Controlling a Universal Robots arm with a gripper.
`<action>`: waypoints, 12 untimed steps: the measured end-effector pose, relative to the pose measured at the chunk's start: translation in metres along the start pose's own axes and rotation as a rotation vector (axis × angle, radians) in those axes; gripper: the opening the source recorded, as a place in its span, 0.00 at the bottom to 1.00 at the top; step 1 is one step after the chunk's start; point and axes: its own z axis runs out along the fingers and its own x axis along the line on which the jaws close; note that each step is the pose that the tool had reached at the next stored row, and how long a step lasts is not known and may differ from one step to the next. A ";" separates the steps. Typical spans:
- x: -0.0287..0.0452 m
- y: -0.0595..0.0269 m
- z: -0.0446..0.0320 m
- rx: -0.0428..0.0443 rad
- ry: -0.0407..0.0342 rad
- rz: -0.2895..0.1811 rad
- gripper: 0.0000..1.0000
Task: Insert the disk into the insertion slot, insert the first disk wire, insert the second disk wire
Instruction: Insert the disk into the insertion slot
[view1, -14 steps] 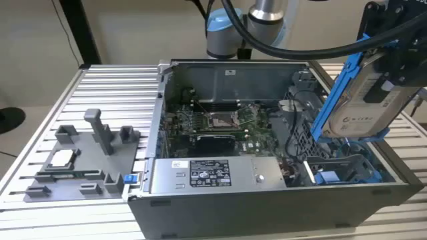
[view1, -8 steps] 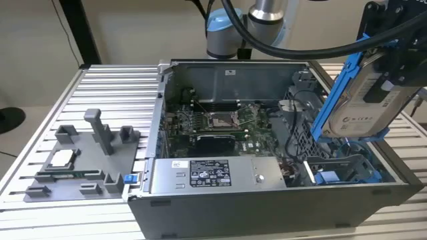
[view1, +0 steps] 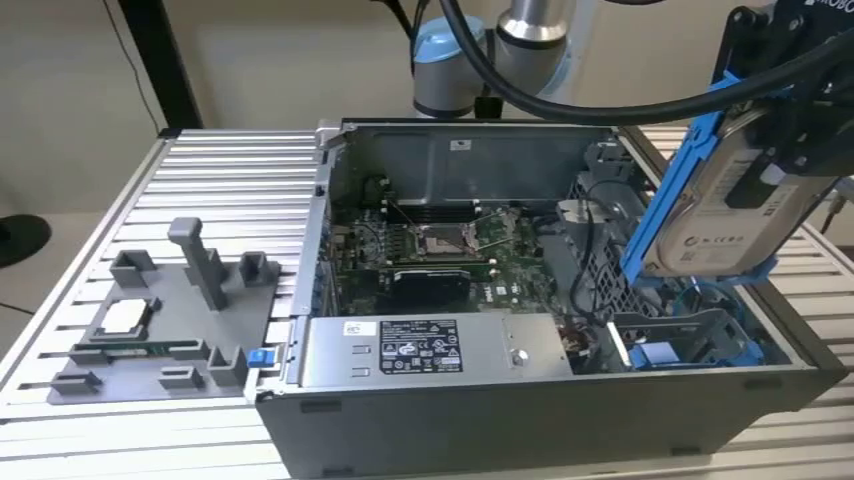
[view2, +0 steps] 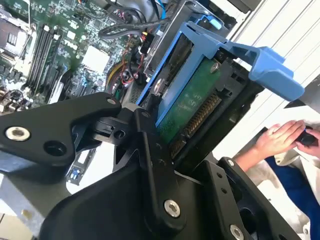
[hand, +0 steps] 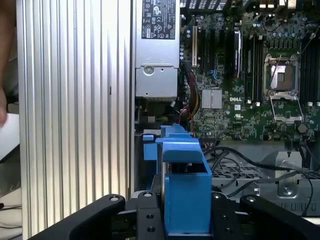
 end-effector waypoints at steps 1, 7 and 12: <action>0.0003 -0.0001 0.0011 0.0000 -0.0005 0.000 0.00; 0.0026 -0.0015 0.0071 0.0000 -0.0019 0.000 0.00; 0.0039 -0.0037 0.0109 0.0000 -0.0021 0.000 0.00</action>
